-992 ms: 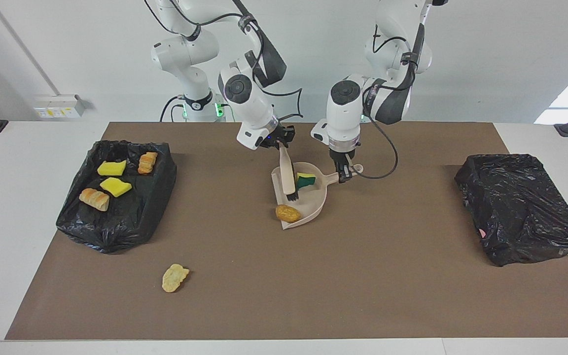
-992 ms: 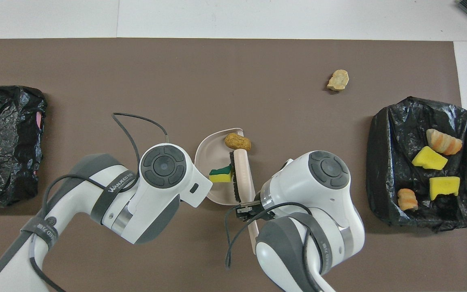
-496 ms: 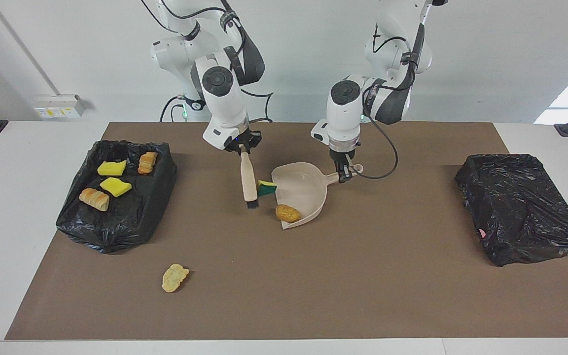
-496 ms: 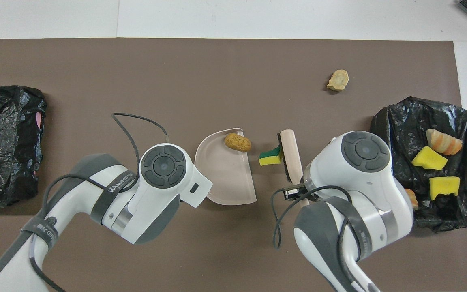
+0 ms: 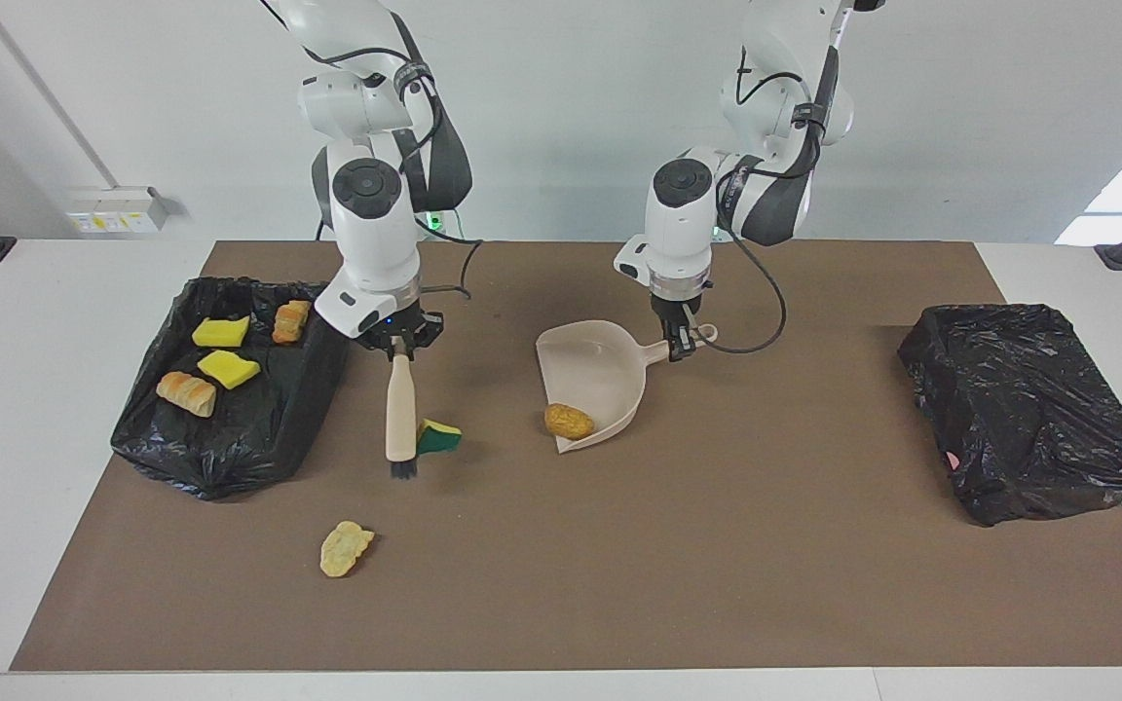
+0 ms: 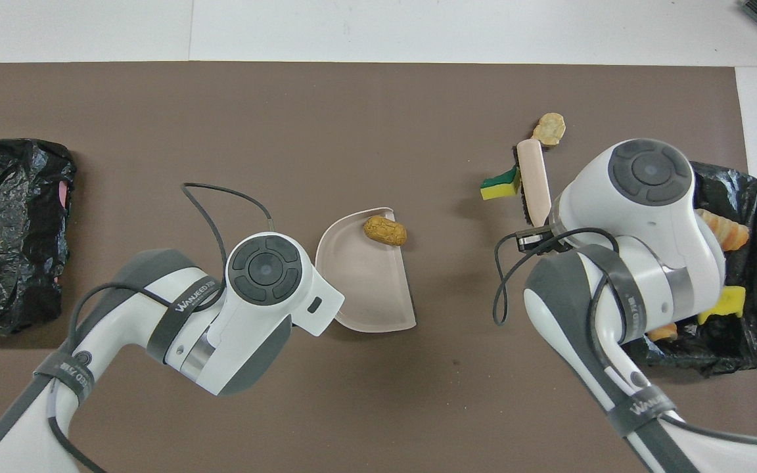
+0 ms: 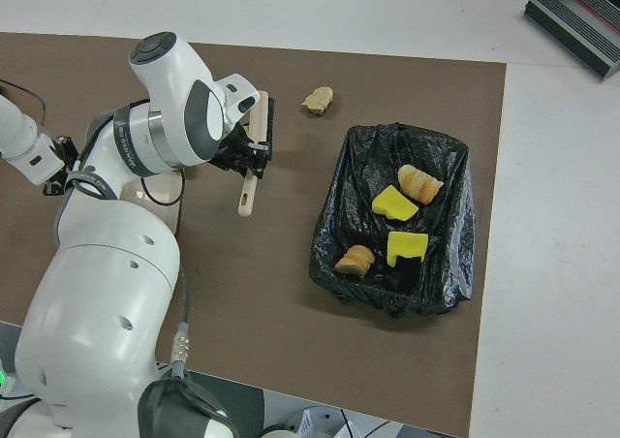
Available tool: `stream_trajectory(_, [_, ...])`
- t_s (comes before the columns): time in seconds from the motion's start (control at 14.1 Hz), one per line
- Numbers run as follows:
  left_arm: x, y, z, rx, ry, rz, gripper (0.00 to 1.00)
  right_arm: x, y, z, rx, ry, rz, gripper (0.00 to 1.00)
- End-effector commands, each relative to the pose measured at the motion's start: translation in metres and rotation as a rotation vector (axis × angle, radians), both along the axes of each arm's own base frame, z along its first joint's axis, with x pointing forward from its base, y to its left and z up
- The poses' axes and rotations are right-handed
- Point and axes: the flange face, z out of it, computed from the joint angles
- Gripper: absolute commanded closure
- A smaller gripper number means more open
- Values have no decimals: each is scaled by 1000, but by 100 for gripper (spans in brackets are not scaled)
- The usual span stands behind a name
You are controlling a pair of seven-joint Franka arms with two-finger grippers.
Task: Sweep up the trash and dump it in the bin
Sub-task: 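Sweep the bread piece into the dustpan with the right gripper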
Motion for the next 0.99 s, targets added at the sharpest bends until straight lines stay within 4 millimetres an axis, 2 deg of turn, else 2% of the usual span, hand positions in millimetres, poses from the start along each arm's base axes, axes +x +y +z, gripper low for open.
stream_trajectory(0.0, [-5,1,-5,6,-13,-13,100,49,-26,3,-16,-23,51,100])
stream_trajectory(0.14, [-5,1,-5,6,-13,-13,100,66,-40,-20,-69,-21,68,100])
stream_trajectory(0.28, [-5,1,-5,6,-13,-13,100,89,-55,-34,-90,-27,63,100])
stream_trajectory(0.43, [-5,0,-4,4,-15,-12,100,103,-65,-46,-99,-23,66,100])
stream_trajectory(0.64, [-5,1,-5,5,-14,-12,100,108,-64,-52,-92,-36,67,100])
stream_trajectory(0.92, [-5,1,-5,3,-16,-10,100,117,-74,-82,-71,-51,41,100])
